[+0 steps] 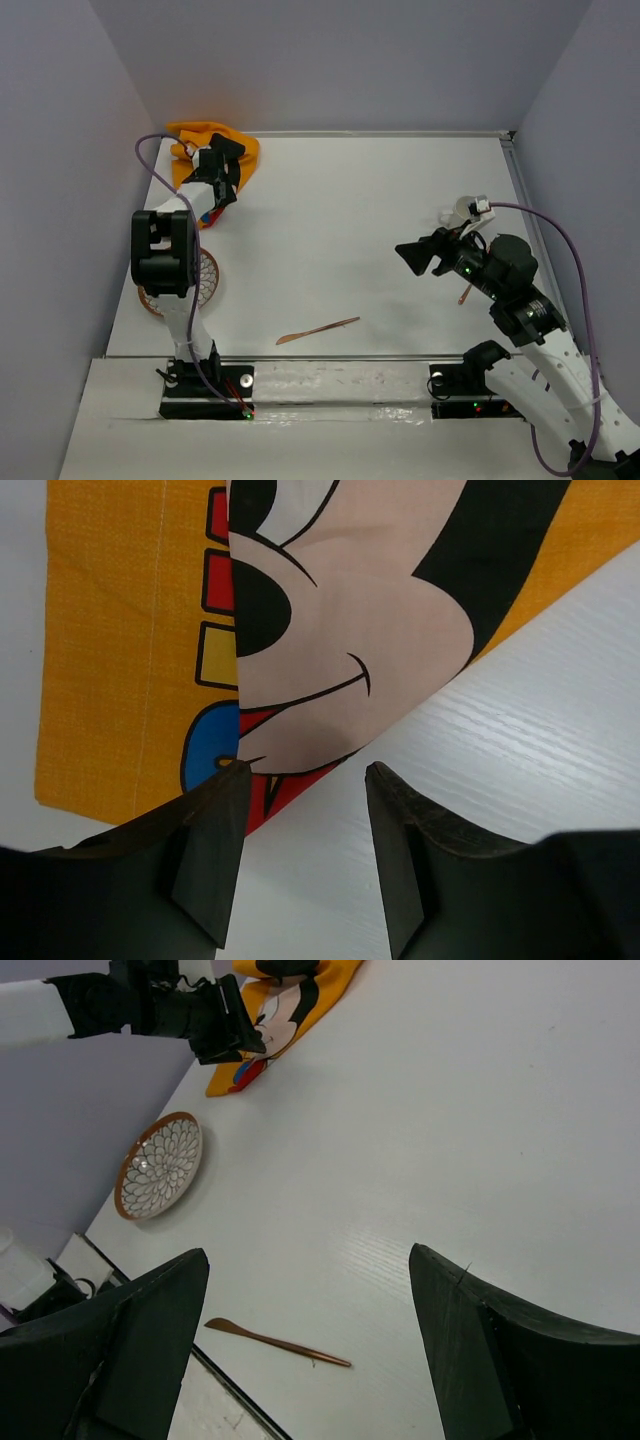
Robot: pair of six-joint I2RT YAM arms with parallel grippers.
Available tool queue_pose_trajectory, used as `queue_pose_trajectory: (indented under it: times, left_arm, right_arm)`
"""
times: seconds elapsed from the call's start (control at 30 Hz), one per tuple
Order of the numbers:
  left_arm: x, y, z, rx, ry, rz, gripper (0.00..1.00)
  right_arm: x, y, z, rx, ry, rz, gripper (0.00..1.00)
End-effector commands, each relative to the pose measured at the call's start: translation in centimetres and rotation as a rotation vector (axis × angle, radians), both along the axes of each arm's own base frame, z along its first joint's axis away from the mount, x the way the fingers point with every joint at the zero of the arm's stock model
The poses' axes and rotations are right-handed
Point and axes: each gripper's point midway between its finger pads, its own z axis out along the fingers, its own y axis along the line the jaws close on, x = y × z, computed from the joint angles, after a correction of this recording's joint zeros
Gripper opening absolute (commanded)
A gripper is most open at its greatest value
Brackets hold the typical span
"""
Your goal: Set the dinner table for one person
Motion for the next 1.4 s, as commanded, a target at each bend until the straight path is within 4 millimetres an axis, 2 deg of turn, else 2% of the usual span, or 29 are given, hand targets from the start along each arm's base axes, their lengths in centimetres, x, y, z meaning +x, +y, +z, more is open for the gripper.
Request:
queue_pose_trajectory:
  times: [0.0, 0.17, 0.2, 0.23, 0.33, 0.37, 0.43, 0.5, 0.53, 0.6, 0.63, 0.67, 0.73, 0.77, 0.83, 0.87, 0.9, 0.97, 1.0, 1.03, 1.07, 1.1, 1.17, 1.2, 1.23, 1.27, 1.3, 1.33, 1.37]
  left_arm:
    - [0.6, 1.5, 0.3, 0.057, 0.012, 0.040, 0.64]
    - [0.3, 1.1, -3.0, 0.029, 0.102, 0.015, 0.64]
    - [0.3, 0.5, -3.7, 0.003, 0.116, -0.005, 0.54]
    - [0.2, 0.1, -4.2, -0.015, 0.123, -0.017, 0.35]
    - [0.6, -1.3, -4.3, -0.073, 0.111, -0.052, 0.06]
    - [0.8, -2.0, -4.2, -0.105, 0.097, -0.057, 0.00]
    - [1.6, -5.0, -2.4, -0.185, 0.019, -0.122, 0.00]
    - [2.3, -8.4, 0.3, -0.302, -0.068, -0.158, 0.00]
    - [2.5, -11.8, 1.7, -0.380, -0.115, -0.230, 0.00]
    - [3.0, -16.3, 6.0, -0.531, -0.244, -0.280, 0.00]
    - [2.8, -18.3, 7.3, -0.592, -0.276, -0.301, 0.00]
    - [1.9, -21.8, 8.9, -0.659, -0.308, -0.354, 0.00]
    - [1.2, -25.5, 12.7, -0.788, -0.402, -0.379, 0.00]
    - [0.0, -28.4, 13.4, -0.821, -0.400, -0.417, 0.00]
    - [-0.7, -30.8, 14.2, -0.868, -0.412, -0.403, 0.00]
    - [-1.9, -33.0, 14.1, -0.890, -0.397, -0.427, 0.05]
    - [-2.3, -34.0, 13.6, -0.906, -0.385, -0.428, 0.17]
    - [-3.2, -35.7, 13.2, -0.933, -0.384, -0.450, 0.50]
    - [-3.7, -36.4, 12.7, -0.930, -0.369, -0.463, 0.76]
    - [-3.7, -35.9, 12.0, -0.909, -0.370, -0.444, 0.82]
    - [-3.4, -34.8, 12.5, -0.869, -0.411, -0.416, 0.88]
    - [-3.9, -34.4, 12.3, -0.852, -0.409, -0.426, 0.89]
    - [-3.7, -31.4, 11.1, -0.744, -0.437, -0.350, 0.93]
    - [-4.0, -30.0, 12.4, -0.692, -0.478, -0.340, 0.93]
    - [-4.2, -27.3, 10.8, -0.619, -0.477, -0.260, 0.94]
    - [-4.4, -25.9, 10.6, -0.596, -0.489, -0.229, 0.94]
    - [-5.2, -23.6, 10.0, -0.555, -0.495, -0.181, 0.92]
    - [-5.1, -21.4, 9.6, -0.532, -0.503, -0.132, 0.91]
    - [-5.3, -19.9, 9.4, -0.519, -0.507, -0.102, 0.91]
  right_arm:
    - [-0.1, 0.5, 1.5, 0.033, -0.057, 0.027, 0.87]
    - [-0.1, 0.7, 1.7, 0.043, -0.060, 0.036, 0.86]
    - [-0.1, 0.8, 1.9, 0.047, -0.063, 0.037, 0.86]
    - [-0.1, 0.8, 2.0, 0.048, -0.065, 0.037, 0.86]
    - [0.0, 0.8, 2.2, 0.049, -0.071, 0.037, 0.86]
    - [0.2, 1.0, 2.1, 0.047, -0.066, 0.040, 0.86]
    - [0.4, 1.2, 2.0, 0.050, -0.062, 0.045, 0.86]
    - [1.0, 1.5, 1.3, 0.045, -0.045, 0.047, 0.83]
    - [1.2, 1.7, 1.2, 0.043, -0.045, 0.050, 0.82]
    - [2.0, 2.1, 0.2, 0.027, -0.016, 0.052, 0.81]
    - [2.2, 2.2, 0.1, 0.024, -0.009, 0.052, 0.80]
    - [2.4, 2.2, 0.1, 0.020, -0.007, 0.049, 0.80]
    - [2.9, 2.2, -0.3, 0.003, 0.003, 0.037, 0.79]
    - [3.1, 2.2, -0.4, -0.003, 0.004, 0.033, 0.79]
    - [3.6, 1.9, -0.7, -0.024, 0.010, 0.009, 0.79]
    - [3.8, 1.8, -0.9, -0.034, 0.013, 0.001, 0.80]
    - [4.1, 1.6, -1.1, -0.042, 0.016, -0.012, 0.80]
    - [4.9, 1.0, -2.2, -0.090, 0.049, -0.056, 0.82]
    - [5.1, 0.8, -2.6, -0.104, 0.056, -0.068, 0.85]
    - [5.5, 0.5, -3.1, -0.122, 0.064, -0.092, 0.85]
    - [5.7, 0.3, -3.7, -0.136, 0.076, -0.106, 0.86]
    - [5.9, 0.1, -4.1, -0.143, 0.083, -0.119, 0.86]
    - [6.4, -0.4, -5.0, -0.165, 0.100, -0.153, 0.85]
    - [6.6, -0.5, -5.2, -0.172, 0.105, -0.166, 0.83]
    - [6.9, -0.8, -5.4, -0.176, 0.110, -0.185, 0.82]
    - [7.0, -0.8, -5.5, -0.175, 0.114, -0.190, 0.81]
    - [7.2, -0.7, -5.8, -0.177, 0.128, -0.194, 0.77]
    - [7.3, -0.6, -5.9, -0.173, 0.131, -0.194, 0.74]
    - [7.4, -0.5, -6.0, -0.171, 0.134, -0.191, 0.68]
